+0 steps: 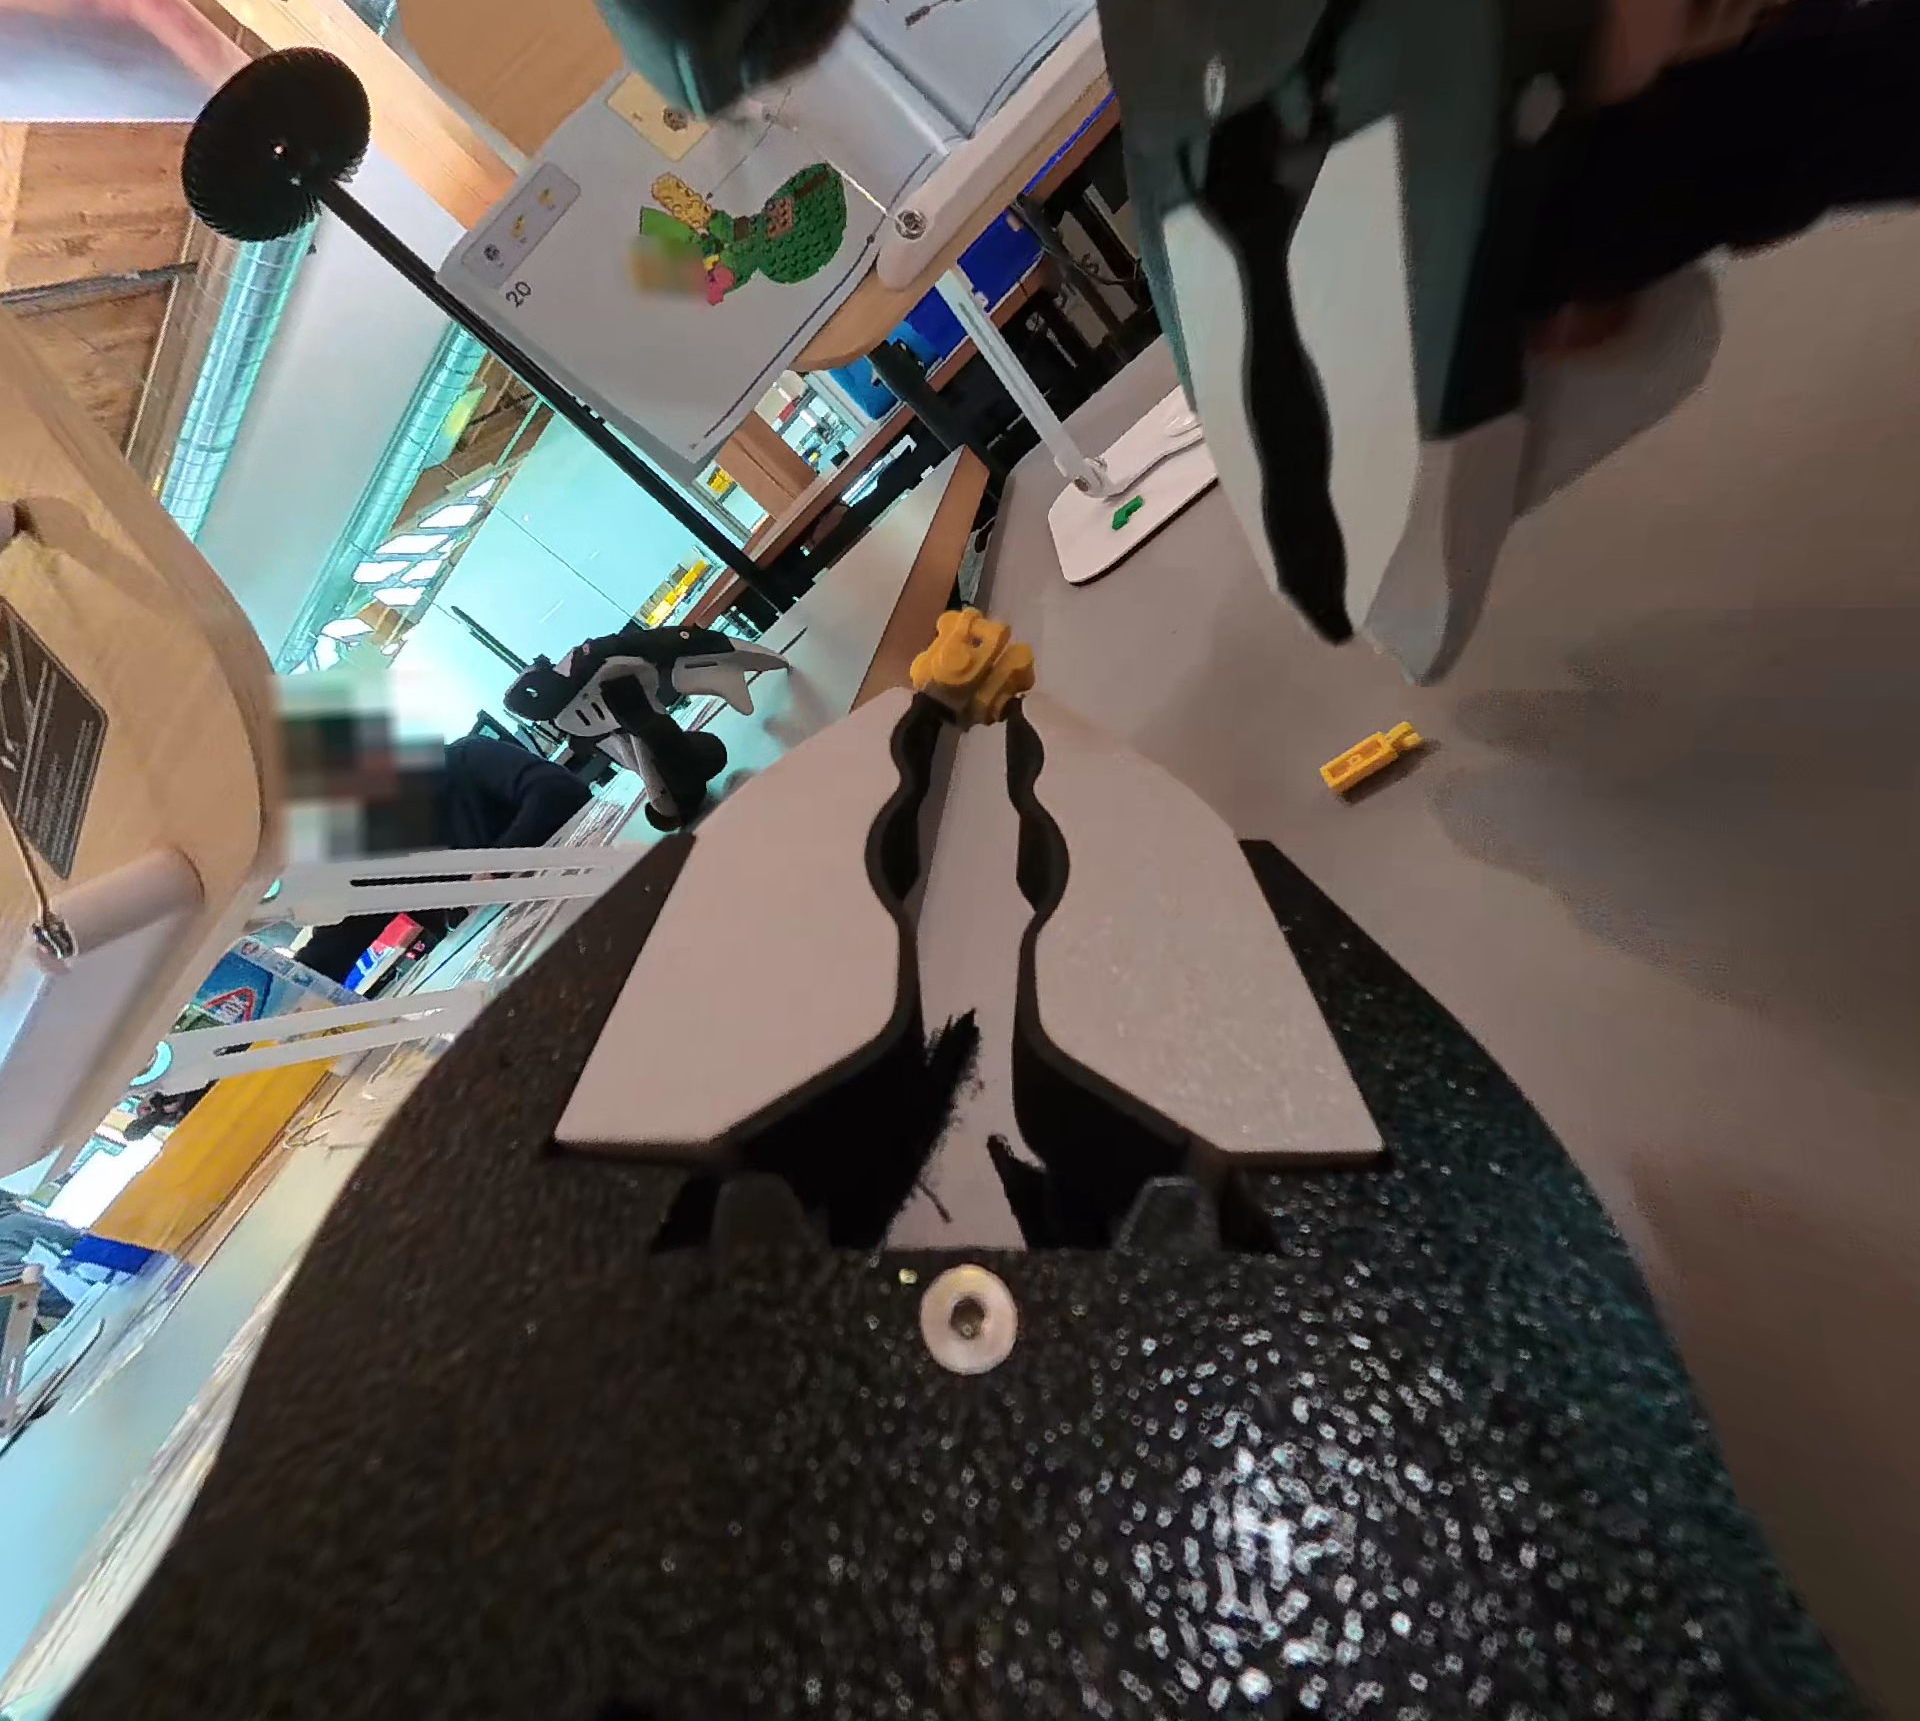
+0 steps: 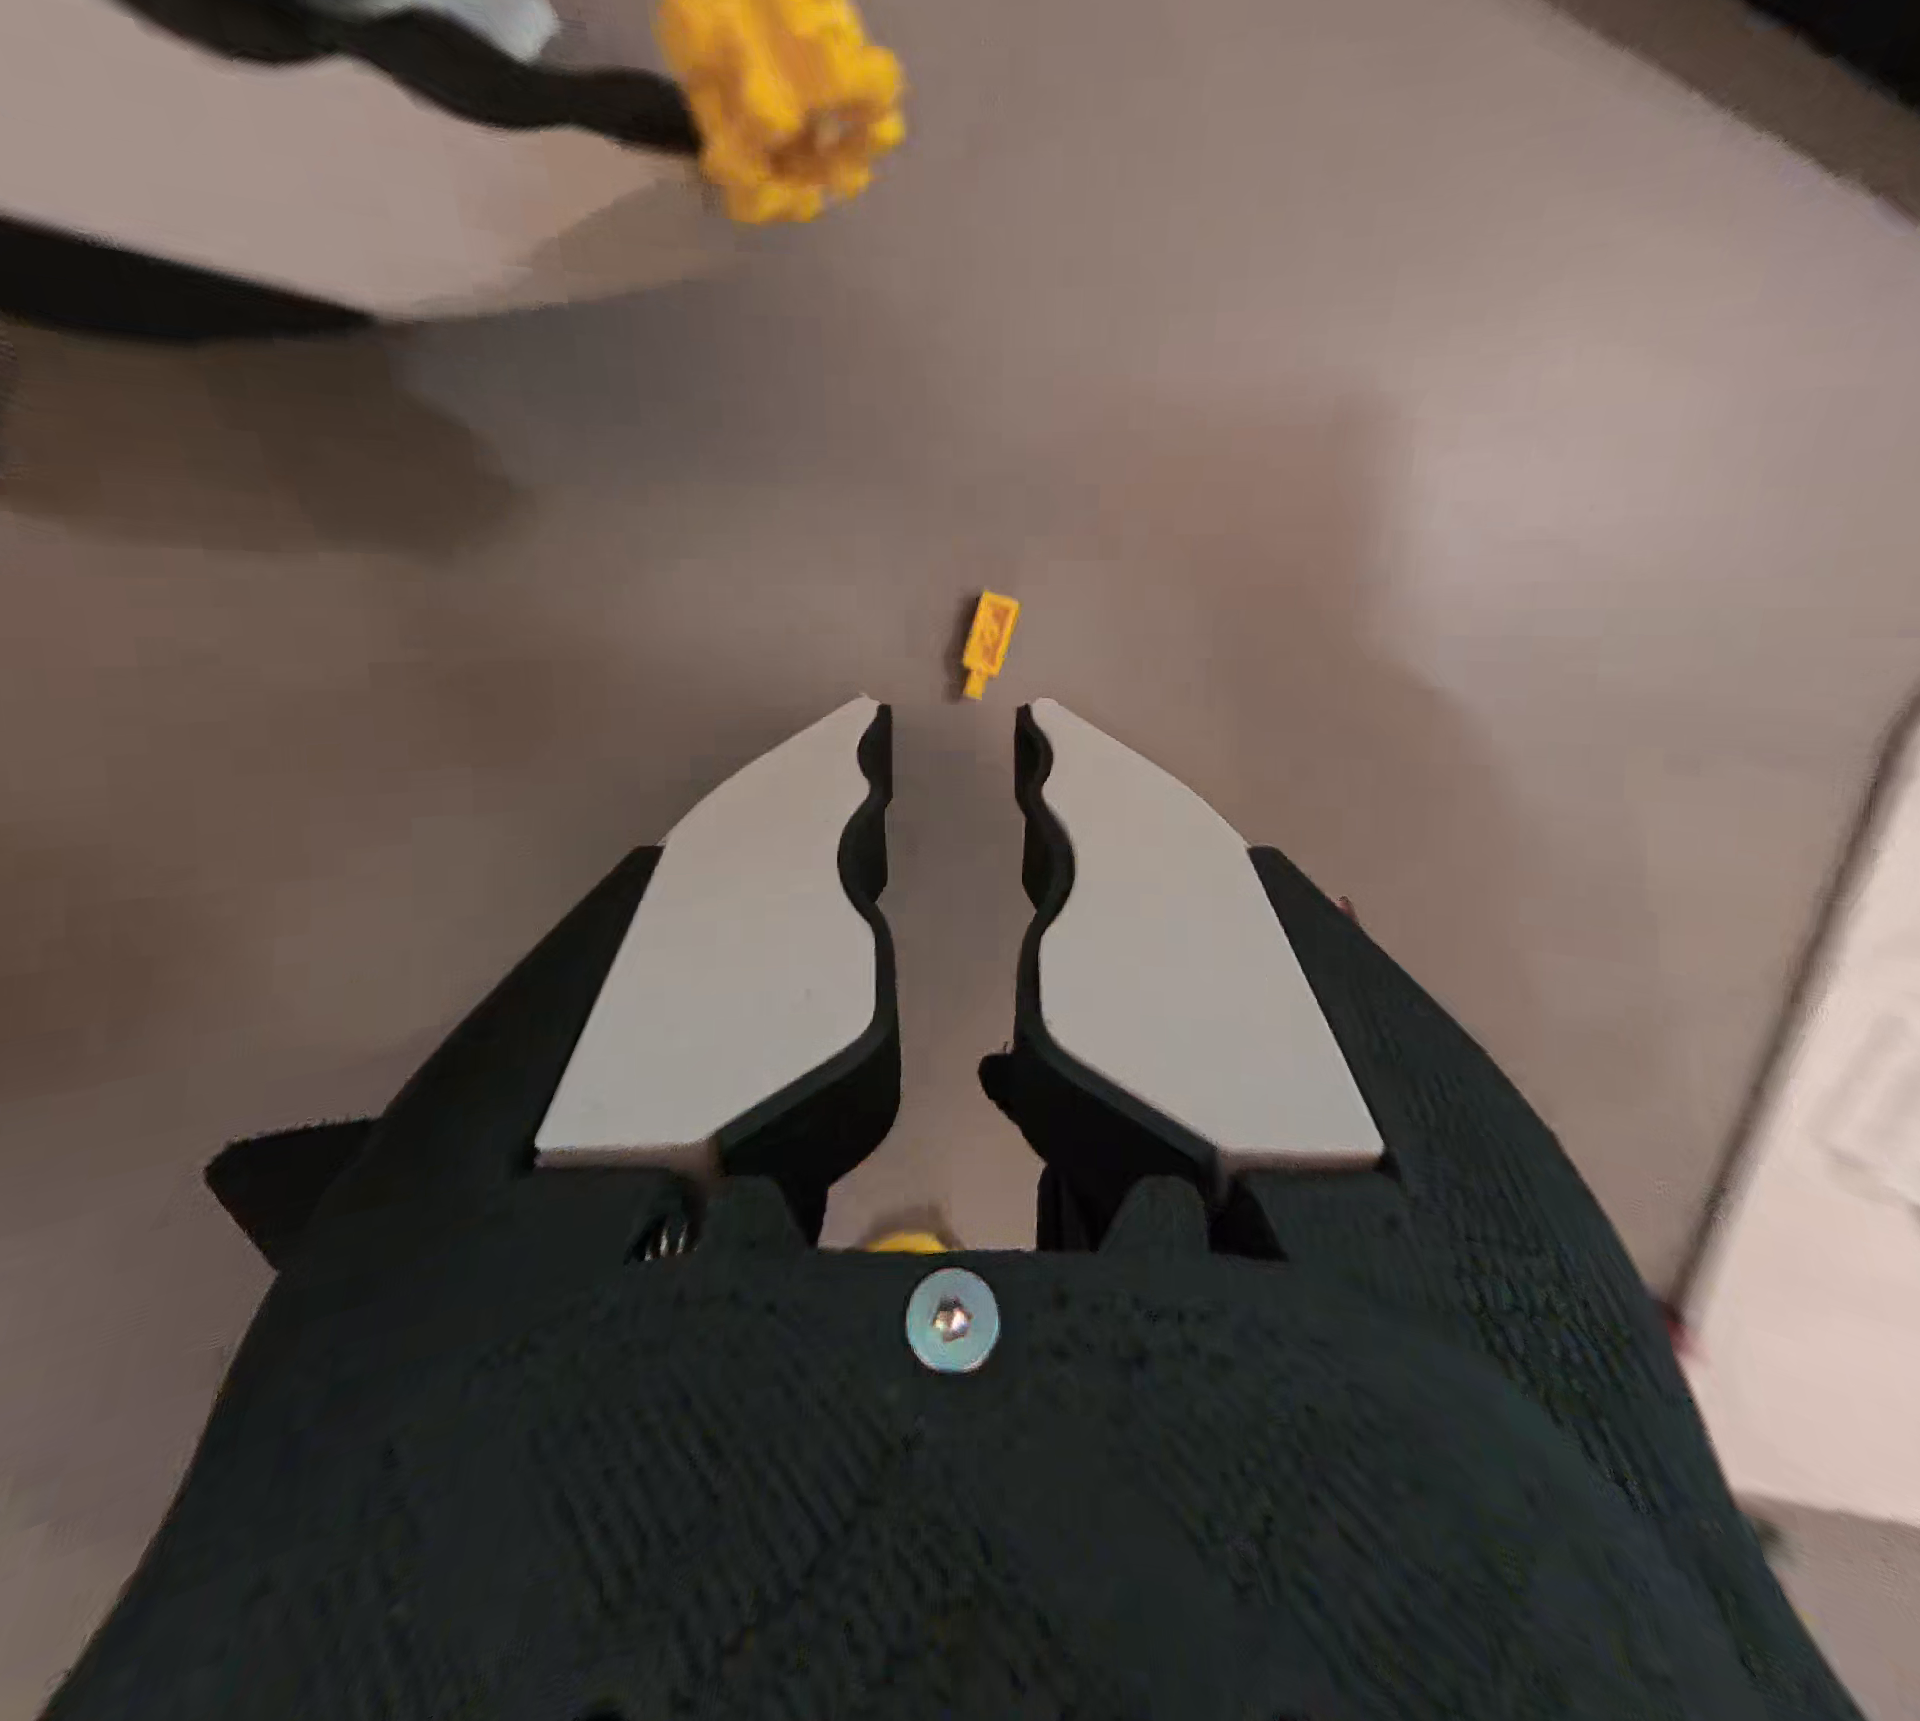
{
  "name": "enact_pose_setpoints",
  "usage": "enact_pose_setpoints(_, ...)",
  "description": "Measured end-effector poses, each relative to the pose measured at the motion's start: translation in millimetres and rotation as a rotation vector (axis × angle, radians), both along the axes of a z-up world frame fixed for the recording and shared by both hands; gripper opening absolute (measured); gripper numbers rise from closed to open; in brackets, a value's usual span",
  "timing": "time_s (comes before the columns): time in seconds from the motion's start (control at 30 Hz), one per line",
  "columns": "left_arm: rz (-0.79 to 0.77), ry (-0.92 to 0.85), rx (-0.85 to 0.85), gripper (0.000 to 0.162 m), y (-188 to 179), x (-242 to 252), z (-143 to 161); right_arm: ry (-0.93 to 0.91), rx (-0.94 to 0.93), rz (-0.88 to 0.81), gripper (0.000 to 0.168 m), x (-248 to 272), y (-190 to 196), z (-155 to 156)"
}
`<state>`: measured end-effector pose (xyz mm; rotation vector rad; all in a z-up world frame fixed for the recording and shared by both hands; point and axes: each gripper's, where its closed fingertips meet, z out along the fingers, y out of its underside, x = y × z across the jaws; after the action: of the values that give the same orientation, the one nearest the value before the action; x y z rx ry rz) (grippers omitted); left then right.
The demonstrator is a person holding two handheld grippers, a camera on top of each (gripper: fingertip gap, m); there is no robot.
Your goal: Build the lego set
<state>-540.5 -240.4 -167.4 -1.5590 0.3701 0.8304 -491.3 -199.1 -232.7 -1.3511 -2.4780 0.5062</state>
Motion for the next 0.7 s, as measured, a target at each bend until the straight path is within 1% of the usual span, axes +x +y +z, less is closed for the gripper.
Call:
enact_pose_setpoints(0.03,-0.003,-0.004,0.002,0.014,0,0,0,-0.035,-0.052,-0.027,0.023,-3,-3,-7)
enact_pose_setpoints(0.13,-0.023,-0.027,-0.002,0.014,1,0,0,-0.126,-0.07,-0.08,0.026,-5,3,-29)
enact_pose_setpoints(0.2,-0.05,-0.058,-0.026,0.014,2,1,-4,-0.098,-0.098,-0.083,0.021,-12,2,-28)
enact_pose_setpoints(0.23,-0.058,-0.078,-0.035,0.014,2,1,-5,-0.114,-0.113,-0.089,0.017,-12,1,-28)
enact_pose_setpoints(0.27,-0.072,-0.105,-0.05,0.014,2,1,-7,-0.132,-0.107,-0.079,0.008,-11,1,-30)
enact_pose_setpoints(0.3,-0.094,-0.142,-0.071,0.014,3,3,-10,-0.128,-0.082,-0.055,0.006,-11,1,-31)
enact_pose_setpoints(0.37,-0.155,-0.238,-0.111,0.014,5,10,-17,-0.103,-0.001,-0.016,0.006,-9,3,-30)
enact_pose_setpoints(0.43,-0.253,-0.327,-0.175,0.013,7,25,-24,-0.031,0.097,0.038,0.006,-7,4,-23)
enact_pose_setpoints(0.5,-0.369,-0.399,-0.244,0.014,8,45,-29,0.098,0.232,0.113,0.006,-4,1,-8)
enact_pose_setpoints(0.57,-0.461,-0.466,-0.284,0.014,8,62,-29,0.238,0.411,0.202,0.006,1,-3,10)
enact_pose_setpoints(0.63,-0.511,-0.512,-0.319,0.013,9,73,-31,0.334,0.588,0.278,0.006,10,-6,26)
enact_pose_setpoints(0.7,-0.516,-0.521,-0.346,0.013,12,78,-34,0.376,0.695,0.34,0.006,21,-12,35)
